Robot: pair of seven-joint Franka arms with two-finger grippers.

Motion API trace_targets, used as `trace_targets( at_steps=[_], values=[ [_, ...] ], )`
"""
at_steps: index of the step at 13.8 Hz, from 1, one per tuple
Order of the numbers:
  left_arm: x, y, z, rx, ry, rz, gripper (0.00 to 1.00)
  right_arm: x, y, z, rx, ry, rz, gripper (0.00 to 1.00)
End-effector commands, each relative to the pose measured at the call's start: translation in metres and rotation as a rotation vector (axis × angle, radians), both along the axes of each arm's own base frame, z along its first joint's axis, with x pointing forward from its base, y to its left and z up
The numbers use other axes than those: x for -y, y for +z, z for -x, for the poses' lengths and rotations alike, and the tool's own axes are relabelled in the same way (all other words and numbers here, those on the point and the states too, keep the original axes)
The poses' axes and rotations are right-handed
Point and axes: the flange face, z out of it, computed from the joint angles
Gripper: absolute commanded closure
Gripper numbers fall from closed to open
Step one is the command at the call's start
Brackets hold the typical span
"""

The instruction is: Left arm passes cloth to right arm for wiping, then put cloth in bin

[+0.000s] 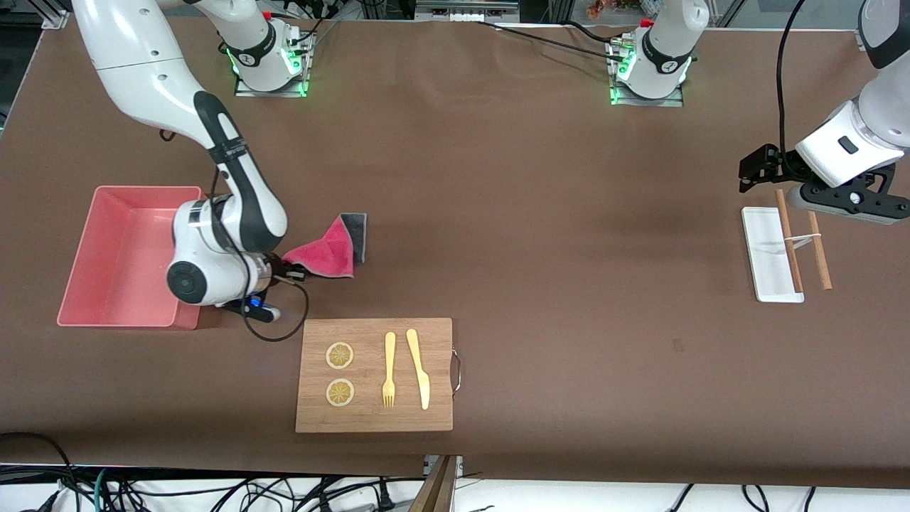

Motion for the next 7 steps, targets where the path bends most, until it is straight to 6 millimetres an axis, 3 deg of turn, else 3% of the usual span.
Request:
trace_targets(
  at_steps=[1,3,7],
  values=[
    [-0.002,0.001,0.001,-0.009,-0.016,0.020,0.00,0.019,0.021,-0.002,-0.008,0.075,0.008,1.00],
    [-0.002,0.001,0.001,-0.009,-0.016,0.020,0.00,0.028,0.051,-0.003,-0.032,0.085,0.016,1.00],
    [-0.002,0.001,0.001,-0.009,-0.016,0.020,0.00,0.055,0.142,-0.011,-0.123,0.158,0.045,1.00]
  ],
)
